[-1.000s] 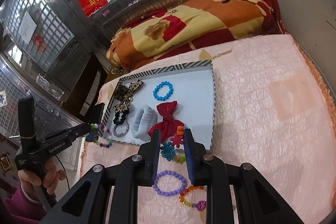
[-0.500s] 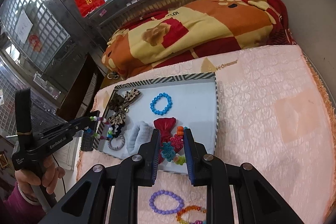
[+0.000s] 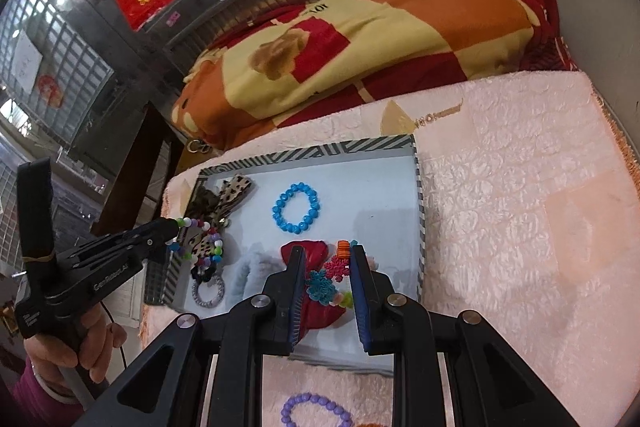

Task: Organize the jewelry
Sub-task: 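Carry both bracelets into the tray and open both tools to release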

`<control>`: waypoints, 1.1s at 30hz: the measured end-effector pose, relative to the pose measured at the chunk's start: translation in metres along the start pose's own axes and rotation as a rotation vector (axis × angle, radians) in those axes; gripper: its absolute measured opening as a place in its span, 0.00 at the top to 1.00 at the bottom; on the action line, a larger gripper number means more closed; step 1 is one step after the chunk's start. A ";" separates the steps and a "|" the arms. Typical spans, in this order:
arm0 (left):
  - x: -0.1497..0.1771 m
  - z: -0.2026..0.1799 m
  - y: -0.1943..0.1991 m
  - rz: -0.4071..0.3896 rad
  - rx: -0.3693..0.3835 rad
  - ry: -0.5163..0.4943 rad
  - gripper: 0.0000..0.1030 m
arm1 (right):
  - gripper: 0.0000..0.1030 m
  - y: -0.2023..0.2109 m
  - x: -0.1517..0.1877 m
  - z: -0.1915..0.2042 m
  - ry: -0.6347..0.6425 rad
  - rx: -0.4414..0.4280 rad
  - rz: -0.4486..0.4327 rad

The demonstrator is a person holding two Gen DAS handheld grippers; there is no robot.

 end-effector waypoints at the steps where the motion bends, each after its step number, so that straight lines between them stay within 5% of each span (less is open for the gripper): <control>1: -0.002 -0.003 -0.003 0.003 0.007 -0.005 0.92 | 0.80 -0.004 -0.001 -0.002 -0.004 0.005 0.003; 8: -0.014 -0.001 -0.041 0.063 0.050 0.017 0.92 | 0.80 -0.039 -0.014 -0.010 -0.030 0.030 0.043; 28: -0.017 0.037 -0.101 0.143 -0.043 0.076 0.92 | 0.79 -0.138 -0.052 -0.025 -0.055 0.012 0.138; 31: -0.017 0.037 -0.104 0.144 -0.047 0.089 0.92 | 0.62 -0.135 -0.052 -0.027 -0.064 0.010 0.137; 33: -0.017 0.037 -0.104 0.145 -0.047 0.099 0.88 | 0.61 -0.130 -0.052 -0.029 -0.075 0.002 0.132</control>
Point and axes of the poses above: each gripper's, at about its wrist camera, not at the fingertips, and y roughly against the way its jaws point, z to its left, x to its underside, the point moved 7 cm from there along -y, roughly the way its jaws point, and after that the axes turned 2 degrees about -x, right-handed, at the moved point
